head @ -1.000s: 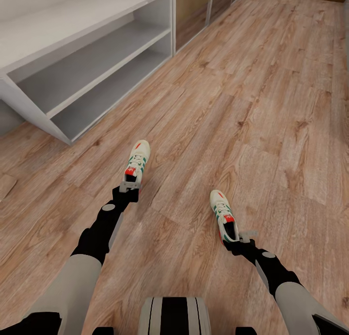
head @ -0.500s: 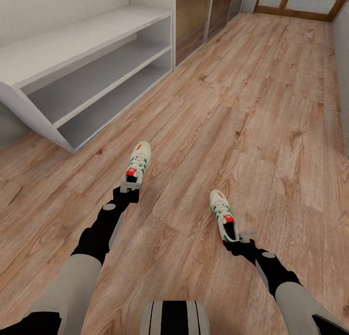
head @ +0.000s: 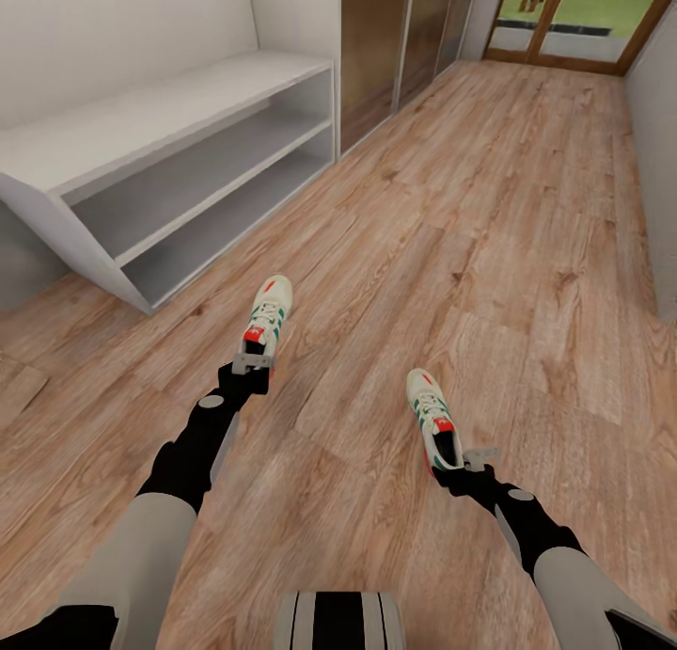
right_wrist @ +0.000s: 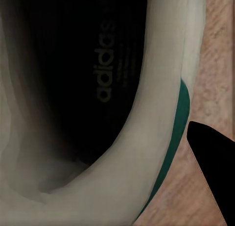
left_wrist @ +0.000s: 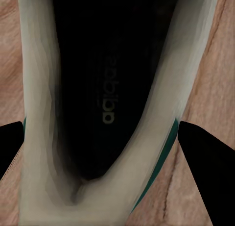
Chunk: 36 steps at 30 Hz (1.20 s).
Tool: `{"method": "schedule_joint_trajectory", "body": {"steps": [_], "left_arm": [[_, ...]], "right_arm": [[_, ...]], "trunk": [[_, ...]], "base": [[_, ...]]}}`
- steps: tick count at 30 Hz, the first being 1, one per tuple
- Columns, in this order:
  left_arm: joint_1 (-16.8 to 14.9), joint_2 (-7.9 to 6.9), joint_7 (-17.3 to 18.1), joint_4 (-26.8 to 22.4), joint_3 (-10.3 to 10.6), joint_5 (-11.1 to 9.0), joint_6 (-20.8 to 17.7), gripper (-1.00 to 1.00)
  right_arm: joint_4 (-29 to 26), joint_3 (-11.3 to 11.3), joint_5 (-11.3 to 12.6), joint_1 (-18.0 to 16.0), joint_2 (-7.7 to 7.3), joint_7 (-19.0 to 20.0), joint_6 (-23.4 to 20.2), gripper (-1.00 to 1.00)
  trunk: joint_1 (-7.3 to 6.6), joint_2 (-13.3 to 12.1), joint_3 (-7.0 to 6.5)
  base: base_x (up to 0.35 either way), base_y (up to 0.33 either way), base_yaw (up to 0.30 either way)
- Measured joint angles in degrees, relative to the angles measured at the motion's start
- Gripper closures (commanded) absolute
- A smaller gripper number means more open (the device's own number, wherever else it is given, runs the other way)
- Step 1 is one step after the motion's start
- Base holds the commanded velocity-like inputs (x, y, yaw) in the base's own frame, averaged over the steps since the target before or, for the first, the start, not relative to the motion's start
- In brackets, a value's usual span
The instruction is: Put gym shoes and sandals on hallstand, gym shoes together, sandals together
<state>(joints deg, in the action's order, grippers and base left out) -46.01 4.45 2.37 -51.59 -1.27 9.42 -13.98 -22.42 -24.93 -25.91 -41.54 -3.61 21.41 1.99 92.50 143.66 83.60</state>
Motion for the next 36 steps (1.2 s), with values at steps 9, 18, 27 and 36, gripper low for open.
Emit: {"method": "schedule_joint_trajectory", "body": {"steps": [9, 18, 27, 36], "left_arm": [[0.1, -0.24, -0.1, 0.2, -0.6, 0.0, 0.0, 1.0], [3.8, -0.44, -3.4, 0.8, -0.8, -0.1, 0.6, 1.0], [11.6, -0.4, -9.6, 0.9, -0.9, -0.7, 5.7, 1.0], [19.4, -0.3, -12.9, 1.7, -0.9, -1.0, 11.4, 1.0]], "right_arm": [[0.0, 0.1, 0.0, 0.6, 0.22, -0.1, 0.9, 1.0], [0.1, 0.1, 0.1, 2.4, 0.61, -0.2, 4.5, 1.0], [0.1, 0.0, 0.3, 2.9, 0.67, -0.3, 6.2, 1.0], [0.1, -0.1, 0.5, 3.8, 0.64, -0.2, 6.3, 1.0]], "trunk": [[-0.23, -0.1, -2.36], [-0.46, -0.2, -5.16], [-0.69, -0.4, -7.96], [-1.69, -2.0, -10.59]], "base": [[0.0, 0.0, 0.0], [0.0, 0.0, 0.0], [0.0, 0.0, 0.0], [0.0, 0.0, 0.0]]}}
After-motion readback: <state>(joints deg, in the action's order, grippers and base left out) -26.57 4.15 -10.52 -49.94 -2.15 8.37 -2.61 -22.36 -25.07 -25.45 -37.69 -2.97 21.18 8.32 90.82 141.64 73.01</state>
